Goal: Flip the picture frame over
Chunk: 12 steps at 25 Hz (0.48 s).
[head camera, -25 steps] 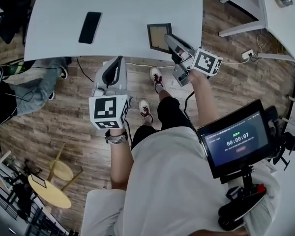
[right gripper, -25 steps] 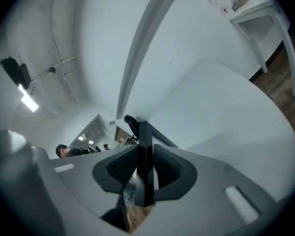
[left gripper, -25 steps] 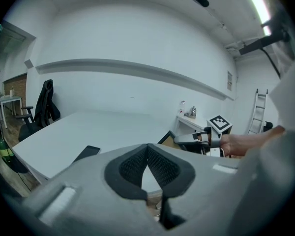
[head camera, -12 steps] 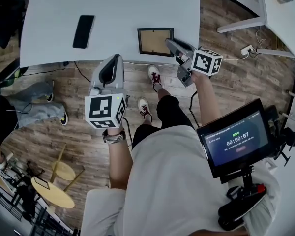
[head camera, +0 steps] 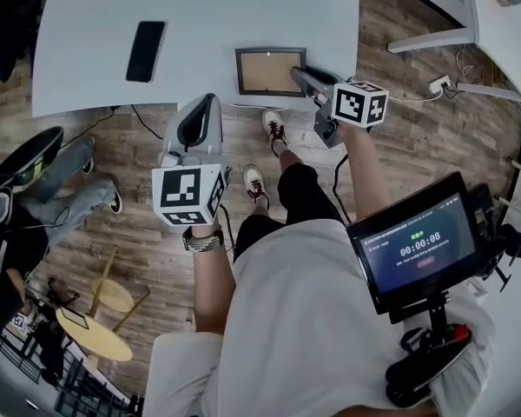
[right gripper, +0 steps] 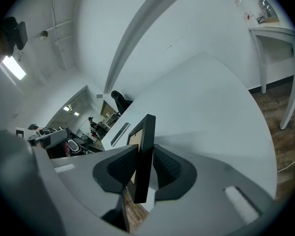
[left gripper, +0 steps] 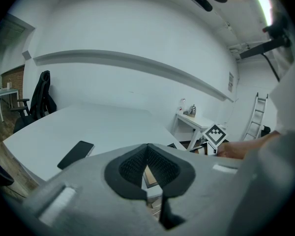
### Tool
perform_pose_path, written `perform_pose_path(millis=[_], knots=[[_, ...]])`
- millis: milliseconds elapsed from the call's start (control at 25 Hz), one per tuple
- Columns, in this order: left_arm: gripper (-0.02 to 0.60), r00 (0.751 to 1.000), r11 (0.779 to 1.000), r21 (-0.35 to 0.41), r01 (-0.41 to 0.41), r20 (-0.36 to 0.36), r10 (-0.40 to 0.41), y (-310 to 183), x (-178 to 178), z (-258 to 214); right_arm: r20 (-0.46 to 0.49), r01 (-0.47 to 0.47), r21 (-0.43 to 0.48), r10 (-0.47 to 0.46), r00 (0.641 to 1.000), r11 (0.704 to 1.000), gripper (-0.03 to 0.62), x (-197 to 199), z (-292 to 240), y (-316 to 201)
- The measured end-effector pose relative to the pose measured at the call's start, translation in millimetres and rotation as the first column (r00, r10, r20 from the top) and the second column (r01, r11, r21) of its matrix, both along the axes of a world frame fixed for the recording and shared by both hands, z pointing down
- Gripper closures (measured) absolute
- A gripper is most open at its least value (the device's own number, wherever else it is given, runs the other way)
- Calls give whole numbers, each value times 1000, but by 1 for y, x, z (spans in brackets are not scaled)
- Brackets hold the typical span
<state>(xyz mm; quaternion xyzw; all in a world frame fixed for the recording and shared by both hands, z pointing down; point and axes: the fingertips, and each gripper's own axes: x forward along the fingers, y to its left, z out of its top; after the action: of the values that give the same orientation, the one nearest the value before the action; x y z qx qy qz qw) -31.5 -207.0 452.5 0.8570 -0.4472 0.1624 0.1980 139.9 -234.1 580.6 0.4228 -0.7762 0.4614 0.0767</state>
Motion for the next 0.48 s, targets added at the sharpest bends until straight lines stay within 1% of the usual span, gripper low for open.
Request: perform_pose_path(millis=[120, 360, 480], knots=[[578, 1000, 1000, -3, 4, 1, -4, 0, -3, 3, -14, 1, -6, -1, 1000, 1000, 494, -1, 4, 1], [578, 999, 1000, -5, -4, 39, 5, 4, -7, 9, -119, 22, -5, -22, 993, 1000, 473, -3, 12, 3], [578, 999, 1000, -11, -7, 50, 7, 7, -7, 12, -138, 25, -10, -26, 990, 1000, 467, -3, 15, 3]])
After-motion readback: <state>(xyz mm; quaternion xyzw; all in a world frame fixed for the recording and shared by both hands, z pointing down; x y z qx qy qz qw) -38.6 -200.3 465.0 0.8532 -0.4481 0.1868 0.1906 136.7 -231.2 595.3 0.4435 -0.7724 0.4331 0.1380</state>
